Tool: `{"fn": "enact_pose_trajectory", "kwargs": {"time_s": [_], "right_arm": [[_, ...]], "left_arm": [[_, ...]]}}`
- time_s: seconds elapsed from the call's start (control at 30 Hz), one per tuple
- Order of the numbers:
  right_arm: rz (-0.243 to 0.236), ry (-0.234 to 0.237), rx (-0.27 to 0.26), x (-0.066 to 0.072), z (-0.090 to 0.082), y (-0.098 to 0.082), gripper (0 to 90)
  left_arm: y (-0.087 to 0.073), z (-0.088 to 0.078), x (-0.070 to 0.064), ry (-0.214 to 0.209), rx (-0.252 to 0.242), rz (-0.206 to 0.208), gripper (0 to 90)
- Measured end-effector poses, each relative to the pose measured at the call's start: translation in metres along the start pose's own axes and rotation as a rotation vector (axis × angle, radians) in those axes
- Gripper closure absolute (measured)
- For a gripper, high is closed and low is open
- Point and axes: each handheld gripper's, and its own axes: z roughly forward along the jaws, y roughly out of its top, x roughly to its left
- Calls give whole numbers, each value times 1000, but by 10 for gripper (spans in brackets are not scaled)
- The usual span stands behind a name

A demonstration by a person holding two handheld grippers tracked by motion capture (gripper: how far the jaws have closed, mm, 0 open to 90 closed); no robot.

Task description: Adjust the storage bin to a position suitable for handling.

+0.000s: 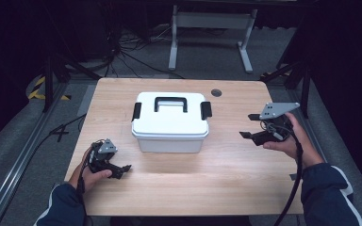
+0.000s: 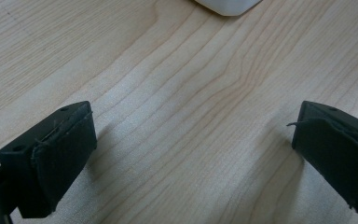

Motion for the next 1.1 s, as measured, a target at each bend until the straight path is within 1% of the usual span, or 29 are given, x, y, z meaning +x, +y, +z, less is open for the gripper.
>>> {"fn": "enact_pose_trajectory", "kwargs": {"time_s": [0.03, 0.07, 0.1, 0.13, 0.17, 0.2, 0.23, 0.4, 0.47, 0.53, 0.6, 0.63, 0.73, 0.9, 1.0, 1.03, 1.07, 1.1], "right_arm": [[-10, 13, -3, 0, 1, 9, 302], [-10, 13, -3, 0, 1, 9, 302], [-22, 14, -3, 0, 2, 14, 301], [-36, 22, 2, 0, 6, 23, 298], [-36, 22, 2, 0, 6, 23, 298], [-51, 27, 2, 0, 10, 32, 298], [-51, 27, 2, 0, 10, 32, 298], [-82, 60, 0, 2, 22, 54, 298], [-96, 64, 8, 3, 26, 63, 298], [-105, 81, 7, 3, 30, 71, 298], [-116, 88, 18, 4, 34, 80, 298], [-122, 101, 16, 4, 37, 85, 299], [-137, 107, 30, 5, 45, 97, 299], [-165, 137, 70, 7, 65, 118, 302], [-180, 149, 90, 9, 76, 126, 300], [-179, 159, 98, 10, 82, 129, 301], [-179, 159, 98, 10, 82, 129, 301], [-180, 163, 107, 10, 86, 131, 301]], "left_arm": [[0, 0, 0, 0, 0, 0, 2], [0, 0, 0, 0, 0, 0, 2], [0, 0, 0, 0, 0, 0, 2], [0, 0, 0, 0, 0, 0, 2], [0, 0, 0, 0, 0, 1, 2], [0, 0, 0, 0, 1, 1, 2], [0, 0, 0, 0, 1, 1, 2], [0, 0, 0, 0, 1, 1, 2], [0, 0, 0, 0, 0, 0, 2], [0, 0, 0, 0, 1, 1, 2], [0, 0, 0, 0, 1, 1, 2], [0, 0, 0, 0, 1, 1, 2], [0, 0, 0, 0, 1, 1, 2], [0, 0, 0, 0, 1, 1, 2], [0, 0, 0, 0, 1, 1, 2], [0, 0, 0, 0, 1, 1, 2], [0, 0, 0, 0, 1, 1, 2], [0, 0, 0, -4, 2, -2, 2]]}}
